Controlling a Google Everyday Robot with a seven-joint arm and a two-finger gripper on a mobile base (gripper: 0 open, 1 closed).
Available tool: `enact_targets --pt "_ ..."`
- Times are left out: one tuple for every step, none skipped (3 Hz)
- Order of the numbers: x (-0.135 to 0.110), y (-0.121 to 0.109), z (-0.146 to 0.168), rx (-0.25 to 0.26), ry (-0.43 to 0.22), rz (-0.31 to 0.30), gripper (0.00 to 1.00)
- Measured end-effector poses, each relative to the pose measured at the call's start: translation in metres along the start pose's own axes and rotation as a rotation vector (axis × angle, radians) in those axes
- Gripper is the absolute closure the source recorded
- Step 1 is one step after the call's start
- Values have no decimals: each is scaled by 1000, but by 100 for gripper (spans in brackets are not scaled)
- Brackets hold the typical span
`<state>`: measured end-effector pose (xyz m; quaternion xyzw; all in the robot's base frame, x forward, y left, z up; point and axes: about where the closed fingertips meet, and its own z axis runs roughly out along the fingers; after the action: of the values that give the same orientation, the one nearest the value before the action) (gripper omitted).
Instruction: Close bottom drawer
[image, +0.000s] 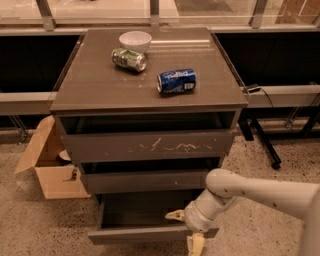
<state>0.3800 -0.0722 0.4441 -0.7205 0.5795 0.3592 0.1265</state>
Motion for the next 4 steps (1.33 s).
enact_targets --pt "48 -32 68 -57 -46 -28 4" --pt "75 -45 108 -87 -60 -17 27" --pt "101 -51 137 -98 -62 16 50" --pt "127 -58 159 -94 -58 61 73"
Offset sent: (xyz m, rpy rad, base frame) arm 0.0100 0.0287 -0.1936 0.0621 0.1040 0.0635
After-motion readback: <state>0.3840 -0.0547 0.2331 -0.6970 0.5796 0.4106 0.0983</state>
